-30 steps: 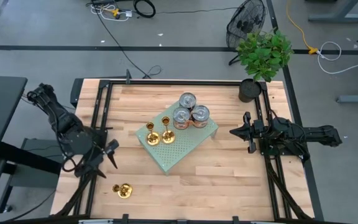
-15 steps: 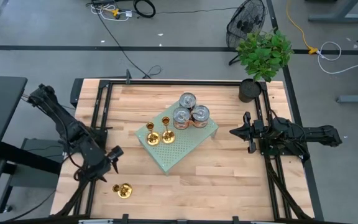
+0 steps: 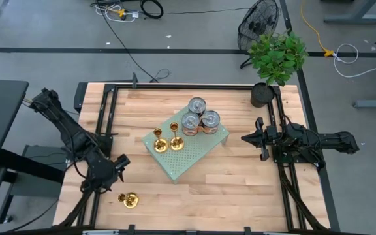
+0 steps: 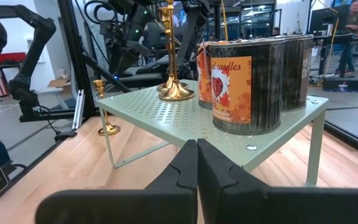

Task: Pick & Place candle stick holders
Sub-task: Put the gold candle holder on the shelf

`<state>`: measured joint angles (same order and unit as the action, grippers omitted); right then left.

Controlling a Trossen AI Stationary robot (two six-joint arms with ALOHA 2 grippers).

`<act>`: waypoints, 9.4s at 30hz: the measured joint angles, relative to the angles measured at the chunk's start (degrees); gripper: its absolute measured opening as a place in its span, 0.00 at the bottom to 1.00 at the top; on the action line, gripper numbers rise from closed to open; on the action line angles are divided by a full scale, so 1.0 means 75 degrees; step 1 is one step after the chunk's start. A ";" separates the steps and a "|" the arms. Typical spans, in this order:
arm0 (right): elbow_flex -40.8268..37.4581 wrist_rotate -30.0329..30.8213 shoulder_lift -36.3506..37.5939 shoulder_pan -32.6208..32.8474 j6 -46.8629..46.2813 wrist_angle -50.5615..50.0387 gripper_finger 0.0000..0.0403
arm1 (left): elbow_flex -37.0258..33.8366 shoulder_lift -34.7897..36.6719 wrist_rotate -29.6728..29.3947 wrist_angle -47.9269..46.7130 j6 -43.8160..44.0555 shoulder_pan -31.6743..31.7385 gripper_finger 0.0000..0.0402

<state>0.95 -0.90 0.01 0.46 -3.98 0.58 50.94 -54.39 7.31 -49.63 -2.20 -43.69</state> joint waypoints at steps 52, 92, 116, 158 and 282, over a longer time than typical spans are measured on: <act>-0.0001 0.0002 0.0000 0.0001 0.0001 0.0000 0.01 | -0.3422 0.0161 -0.0781 0.4221 0.0471 -0.0990 0.64; 0.0000 -0.0001 0.0000 -0.0001 -0.0001 0.0001 0.01 | -0.3611 0.0152 -0.1023 0.5566 0.0620 -0.0970 0.64; -0.0001 0.0001 0.0000 0.0001 -0.0001 0.0003 0.01 | -0.4577 0.0138 -0.1014 0.6634 0.1406 -0.1016 0.64; 0.0000 0.0002 0.0000 -0.0001 0.0001 0.0000 0.01 | -0.4593 -0.1207 -0.0796 0.8693 0.1468 -0.1025 0.51; -0.0003 0.0002 0.0000 0.0001 0.0001 0.0003 0.01 | -0.4590 -0.1201 -0.0883 0.8781 0.0393 -0.1019 0.06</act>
<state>0.93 -0.89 0.01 0.47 -3.97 0.60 16.51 -63.40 0.69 16.23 0.75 -51.33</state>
